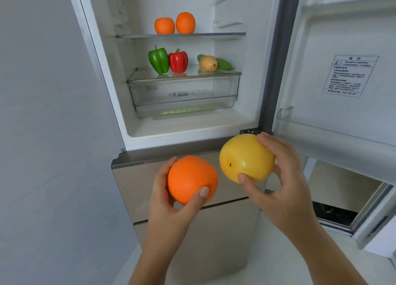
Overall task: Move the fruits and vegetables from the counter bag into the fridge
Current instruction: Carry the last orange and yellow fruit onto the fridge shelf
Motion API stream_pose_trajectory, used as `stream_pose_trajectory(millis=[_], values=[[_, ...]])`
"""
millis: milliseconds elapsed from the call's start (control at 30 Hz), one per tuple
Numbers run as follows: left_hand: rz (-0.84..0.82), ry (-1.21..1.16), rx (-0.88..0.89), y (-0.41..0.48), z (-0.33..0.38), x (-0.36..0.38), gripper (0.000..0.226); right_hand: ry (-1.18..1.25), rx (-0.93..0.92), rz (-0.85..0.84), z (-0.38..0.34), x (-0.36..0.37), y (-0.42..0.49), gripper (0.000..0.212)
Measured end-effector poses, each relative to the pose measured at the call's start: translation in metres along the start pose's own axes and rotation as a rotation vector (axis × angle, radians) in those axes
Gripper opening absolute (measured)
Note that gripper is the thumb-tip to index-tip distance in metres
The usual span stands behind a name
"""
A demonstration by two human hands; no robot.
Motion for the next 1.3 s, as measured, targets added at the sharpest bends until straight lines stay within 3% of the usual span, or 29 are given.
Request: stream_pose_trajectory(millis=[300, 633, 1000, 1300], values=[[0.048, 0.013, 0.082, 0.121, -0.01, 0.003, 0.077, -0.047, -0.057, 0.051, 0.066, 0.054, 0.081, 0.063], [0.086, 0.087, 0.27, 0.264, 0.011, -0.012, 0.07, -0.055, -0.191, 0.102, 0.114, 0.129, 0.202, 0.064], [0.203, 0.157, 0.466, 0.36, 0.068, -0.006, 0.069, -0.039, -0.351, 0.145, 0.161, 0.16, 0.332, 0.065], [0.318, 0.344, 0.505, 0.433, 0.116, -0.005, 0.074, 0.03, -0.409, 0.085, 0.185, 0.16, 0.438, 0.066]])
Point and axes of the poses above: each hand's wrist, its own y-axis towards the middle knuckle, its own x-axis out of the palm, z = x × y, the point moved 4 cm from there along y, towards the middle knuckle, and after that the axes turned 6 degrees about -x, right-handed, at the moved point
